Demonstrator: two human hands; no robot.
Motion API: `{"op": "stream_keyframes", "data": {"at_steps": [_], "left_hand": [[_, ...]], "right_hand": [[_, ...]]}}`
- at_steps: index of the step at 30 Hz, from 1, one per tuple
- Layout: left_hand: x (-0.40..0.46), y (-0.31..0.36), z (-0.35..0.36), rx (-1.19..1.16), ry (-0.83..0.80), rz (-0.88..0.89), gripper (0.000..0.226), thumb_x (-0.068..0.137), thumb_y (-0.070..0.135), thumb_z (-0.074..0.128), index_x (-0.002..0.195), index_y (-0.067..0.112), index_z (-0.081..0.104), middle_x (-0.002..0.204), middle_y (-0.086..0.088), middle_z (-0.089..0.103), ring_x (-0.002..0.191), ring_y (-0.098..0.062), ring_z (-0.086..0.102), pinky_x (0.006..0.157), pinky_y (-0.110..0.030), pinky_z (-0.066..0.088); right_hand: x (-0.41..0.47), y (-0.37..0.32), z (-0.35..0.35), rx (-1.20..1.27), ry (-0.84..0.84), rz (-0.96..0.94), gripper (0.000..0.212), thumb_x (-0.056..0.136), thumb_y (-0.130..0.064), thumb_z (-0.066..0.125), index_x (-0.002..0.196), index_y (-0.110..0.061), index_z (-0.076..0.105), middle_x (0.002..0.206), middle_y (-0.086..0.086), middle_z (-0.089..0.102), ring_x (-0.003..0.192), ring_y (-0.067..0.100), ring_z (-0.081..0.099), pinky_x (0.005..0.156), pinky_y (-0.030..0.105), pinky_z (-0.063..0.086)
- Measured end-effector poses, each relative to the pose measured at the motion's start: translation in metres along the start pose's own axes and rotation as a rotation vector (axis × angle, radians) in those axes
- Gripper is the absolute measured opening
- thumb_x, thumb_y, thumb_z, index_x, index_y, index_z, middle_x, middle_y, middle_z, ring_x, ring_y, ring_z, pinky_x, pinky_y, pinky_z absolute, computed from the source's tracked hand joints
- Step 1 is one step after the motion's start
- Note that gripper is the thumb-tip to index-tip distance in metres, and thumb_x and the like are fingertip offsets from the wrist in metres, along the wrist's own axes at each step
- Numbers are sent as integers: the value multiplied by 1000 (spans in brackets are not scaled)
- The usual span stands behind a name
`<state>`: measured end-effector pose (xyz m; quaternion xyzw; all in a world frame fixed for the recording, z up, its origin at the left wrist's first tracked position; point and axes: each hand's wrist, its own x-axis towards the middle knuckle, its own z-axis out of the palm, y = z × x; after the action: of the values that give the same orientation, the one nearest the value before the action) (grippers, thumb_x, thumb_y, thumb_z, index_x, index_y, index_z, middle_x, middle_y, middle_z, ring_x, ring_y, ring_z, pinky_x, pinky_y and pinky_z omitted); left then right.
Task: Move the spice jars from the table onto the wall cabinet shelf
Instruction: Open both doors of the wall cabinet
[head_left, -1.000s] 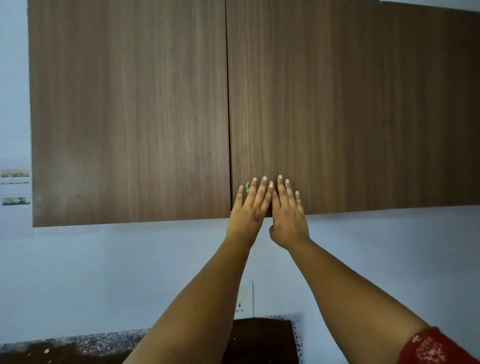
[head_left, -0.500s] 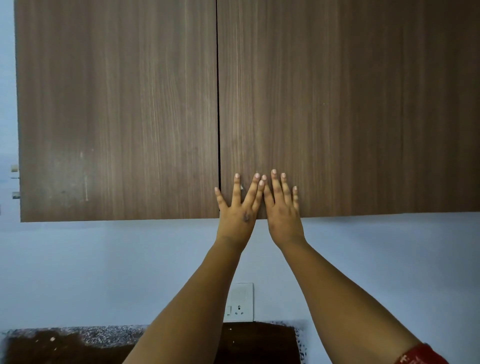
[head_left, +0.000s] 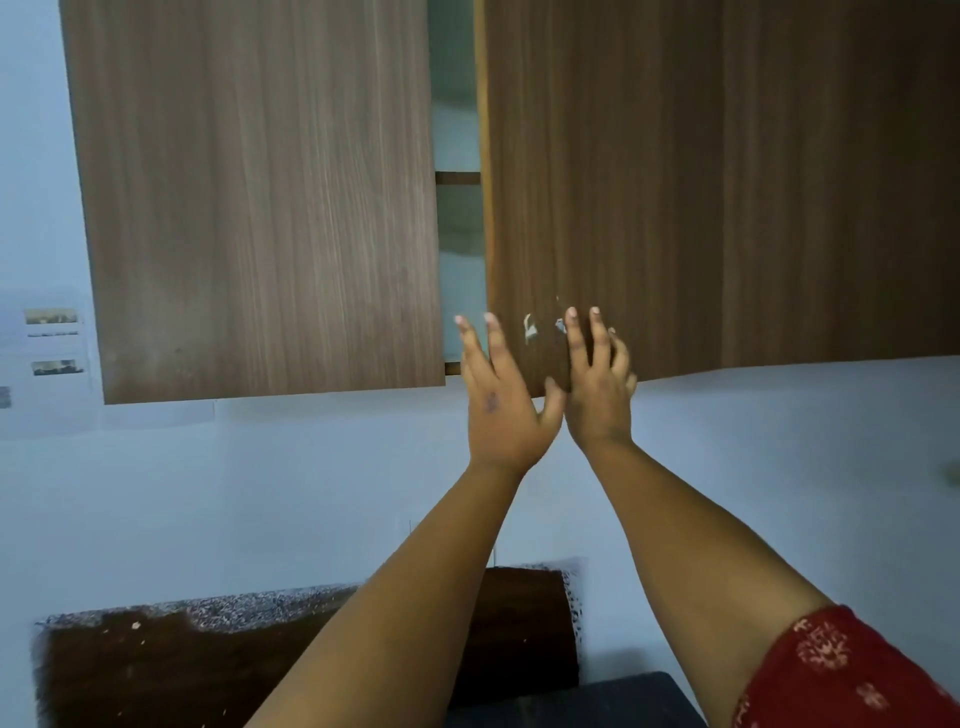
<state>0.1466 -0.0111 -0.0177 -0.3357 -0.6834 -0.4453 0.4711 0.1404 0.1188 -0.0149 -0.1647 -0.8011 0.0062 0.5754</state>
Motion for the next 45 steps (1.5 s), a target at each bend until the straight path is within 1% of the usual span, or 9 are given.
{"op": "stream_keyframes", "data": {"at_steps": [2, 4, 7, 14, 18, 23, 31, 37, 45], "left_hand": [[9, 20, -13, -293, -61, -242, 78, 93, 34, 55, 154, 11, 11, 160, -10, 19, 146, -24, 21, 113, -26, 22], [12, 35, -21, -436, -160, -309, 45, 97, 38, 50, 136, 17, 42, 129, 2, 58, 119, -18, 55, 101, -34, 49], [2, 46, -25, -420, -128, -307, 32, 102, 42, 35, 96, 16, 54, 80, 6, 59, 77, -10, 58, 68, -28, 49], [-41, 80, -15, -691, -76, -640, 32, 103, 41, 31, 79, 34, 50, 73, 22, 50, 67, 0, 53, 71, -20, 46], [-52, 114, -14, -757, -124, -574, 36, 103, 41, 34, 82, 25, 58, 75, 10, 59, 75, -9, 60, 76, -31, 55], [-63, 158, -10, -772, -258, -384, 42, 104, 33, 37, 96, 10, 71, 89, -7, 71, 84, -20, 67, 80, -40, 59], [-59, 206, 21, -789, -413, -247, 28, 99, 21, 47, 85, 10, 68, 77, -6, 67, 74, -19, 64, 68, -35, 58], [-79, 257, 64, -852, -586, -163, 39, 100, 18, 49, 139, 19, 47, 132, -7, 60, 119, -21, 58, 95, -25, 48], [-84, 319, 116, -642, -641, -46, 50, 101, 21, 44, 149, 23, 32, 149, -4, 43, 136, -26, 42, 109, -40, 40]], "right_hand": [[-7, 4, -16, 3, 9, 46, 105, 77, 0, 71, 155, -32, 7, 158, 5, 22, 130, 33, 38, 86, 49, 51], [-17, 12, -29, 22, -5, 67, 104, 77, 2, 71, 155, -30, 9, 155, 8, 27, 127, 34, 41, 88, 46, 54], [-38, 23, -45, 76, -108, 134, 98, 79, 3, 69, 154, -29, 15, 148, 8, 36, 126, 30, 43, 93, 40, 52], [-94, 51, -86, 281, -153, 415, 51, 98, -21, 51, 145, -32, 37, 147, 4, 41, 130, 26, 44, 106, 43, 42], [-65, 39, -135, 632, 37, 627, 40, 101, -42, 41, 136, -24, 49, 138, 3, 49, 123, 21, 51, 93, 26, 41], [-24, 32, -201, 1064, 105, 684, 58, 91, -68, 36, 130, -28, 53, 125, -5, 61, 114, 15, 57, 96, 34, 47], [-35, 92, -240, 407, 171, 377, 57, 94, -43, 55, 141, -21, 33, 134, 1, 55, 114, 18, 60, 82, 23, 49], [-45, 157, -274, -75, 394, 217, 53, 99, -36, 47, 147, -21, 31, 135, 5, 49, 102, 21, 63, 75, 29, 54], [-37, 247, -302, -287, 222, 281, 54, 96, -23, 55, 146, -16, 35, 141, 8, 39, 116, 24, 52, 88, 34, 54]]}}
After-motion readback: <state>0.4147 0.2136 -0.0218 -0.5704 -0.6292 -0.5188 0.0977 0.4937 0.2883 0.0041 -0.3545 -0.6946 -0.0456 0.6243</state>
